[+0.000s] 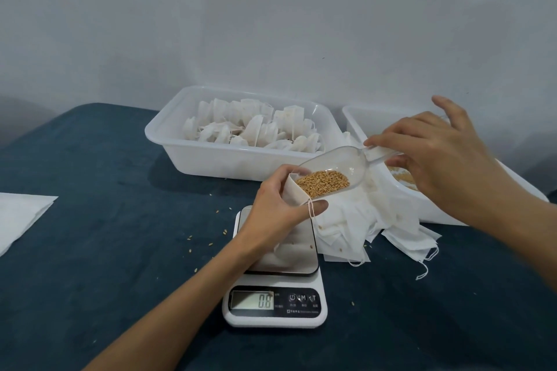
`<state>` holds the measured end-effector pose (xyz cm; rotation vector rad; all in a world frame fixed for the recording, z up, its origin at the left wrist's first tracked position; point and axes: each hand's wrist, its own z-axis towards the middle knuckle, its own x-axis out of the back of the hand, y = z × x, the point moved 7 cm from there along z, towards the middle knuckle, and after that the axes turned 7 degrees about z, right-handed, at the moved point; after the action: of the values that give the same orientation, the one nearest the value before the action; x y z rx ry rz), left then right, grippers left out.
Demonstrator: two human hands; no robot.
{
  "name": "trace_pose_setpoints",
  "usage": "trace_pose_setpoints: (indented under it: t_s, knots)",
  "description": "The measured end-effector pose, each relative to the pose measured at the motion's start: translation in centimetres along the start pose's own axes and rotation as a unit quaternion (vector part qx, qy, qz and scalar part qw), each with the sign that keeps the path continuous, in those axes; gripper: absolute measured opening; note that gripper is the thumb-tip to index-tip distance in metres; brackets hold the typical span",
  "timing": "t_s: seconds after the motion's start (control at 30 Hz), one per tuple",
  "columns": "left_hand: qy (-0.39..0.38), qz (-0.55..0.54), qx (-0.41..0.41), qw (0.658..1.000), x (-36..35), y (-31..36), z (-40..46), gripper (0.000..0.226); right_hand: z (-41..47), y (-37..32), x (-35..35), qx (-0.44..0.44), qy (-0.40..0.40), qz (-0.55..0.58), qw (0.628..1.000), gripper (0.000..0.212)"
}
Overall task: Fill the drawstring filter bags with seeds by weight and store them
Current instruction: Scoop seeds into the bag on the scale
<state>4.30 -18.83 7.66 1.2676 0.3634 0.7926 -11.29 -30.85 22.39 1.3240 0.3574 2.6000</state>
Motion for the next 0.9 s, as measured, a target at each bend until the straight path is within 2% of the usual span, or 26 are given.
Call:
trace_pose_setpoints:
  t_s: [0.9]
  knots:
    - [-0.001, -0.003, 0.020, 1.000, -0.02, -0.14, -0.16, 0.043, 0.03, -0.19, -0.28, 0.002, 0.002, -0.001, 1.000, 0.037]
